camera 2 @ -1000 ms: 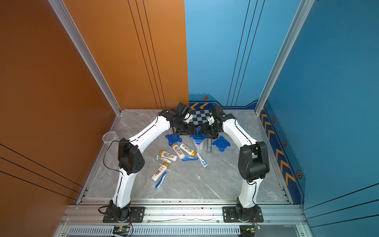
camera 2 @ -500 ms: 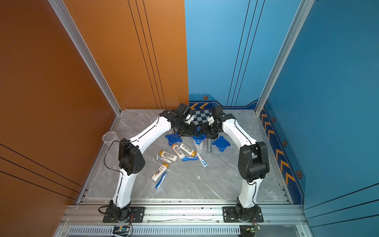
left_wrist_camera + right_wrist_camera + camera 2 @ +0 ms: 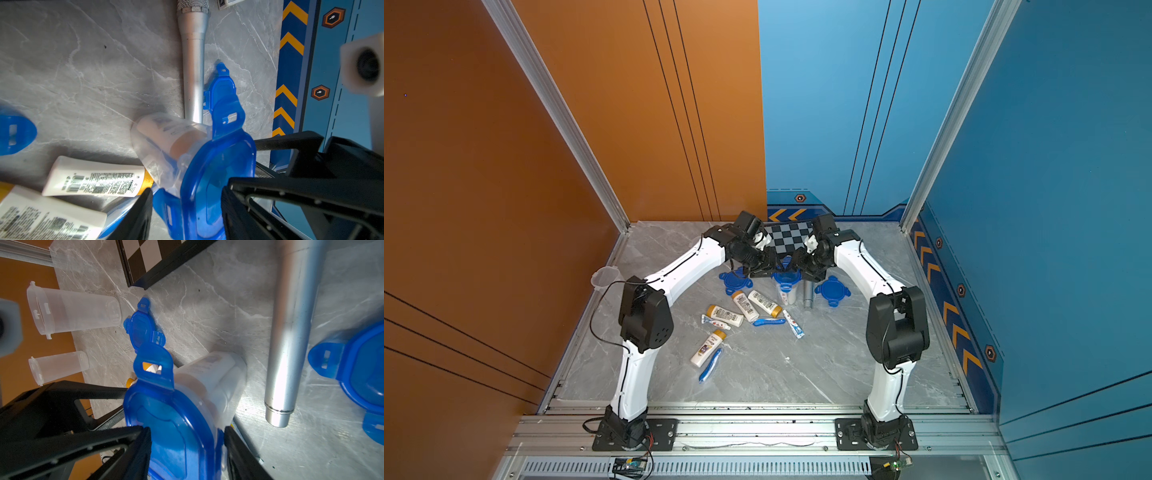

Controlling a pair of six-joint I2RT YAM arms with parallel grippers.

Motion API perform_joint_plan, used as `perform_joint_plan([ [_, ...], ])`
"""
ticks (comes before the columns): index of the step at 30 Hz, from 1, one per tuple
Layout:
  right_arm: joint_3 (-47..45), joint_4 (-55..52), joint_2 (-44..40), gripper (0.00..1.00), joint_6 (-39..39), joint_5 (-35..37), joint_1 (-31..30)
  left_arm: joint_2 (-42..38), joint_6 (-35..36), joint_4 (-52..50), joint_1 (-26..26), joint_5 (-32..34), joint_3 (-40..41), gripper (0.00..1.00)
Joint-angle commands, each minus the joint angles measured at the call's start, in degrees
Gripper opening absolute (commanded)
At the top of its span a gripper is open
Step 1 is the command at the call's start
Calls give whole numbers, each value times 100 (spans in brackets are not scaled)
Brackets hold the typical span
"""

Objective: Pack away toiletry kits
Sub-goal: Close the fastener on the container.

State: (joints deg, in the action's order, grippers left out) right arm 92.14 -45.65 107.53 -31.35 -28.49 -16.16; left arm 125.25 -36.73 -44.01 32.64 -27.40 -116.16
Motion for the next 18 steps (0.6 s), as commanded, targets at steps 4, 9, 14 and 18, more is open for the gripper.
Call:
perform_joint_plan([
  [4,-166,-575,494,57,130,204,-252,-110,-384,938,83,-585,447,53],
  [9,-161,-570,524,56,116,204,-273,-72,-508,1052,97,-712,414,53],
  [14,-157,-586,541,56,95,221,-258,-99,-494,1037,63,-578,511,56],
  [18,-181,-627,516,56,128,303,-231,-243,-57,427,-98,-32,408,60],
])
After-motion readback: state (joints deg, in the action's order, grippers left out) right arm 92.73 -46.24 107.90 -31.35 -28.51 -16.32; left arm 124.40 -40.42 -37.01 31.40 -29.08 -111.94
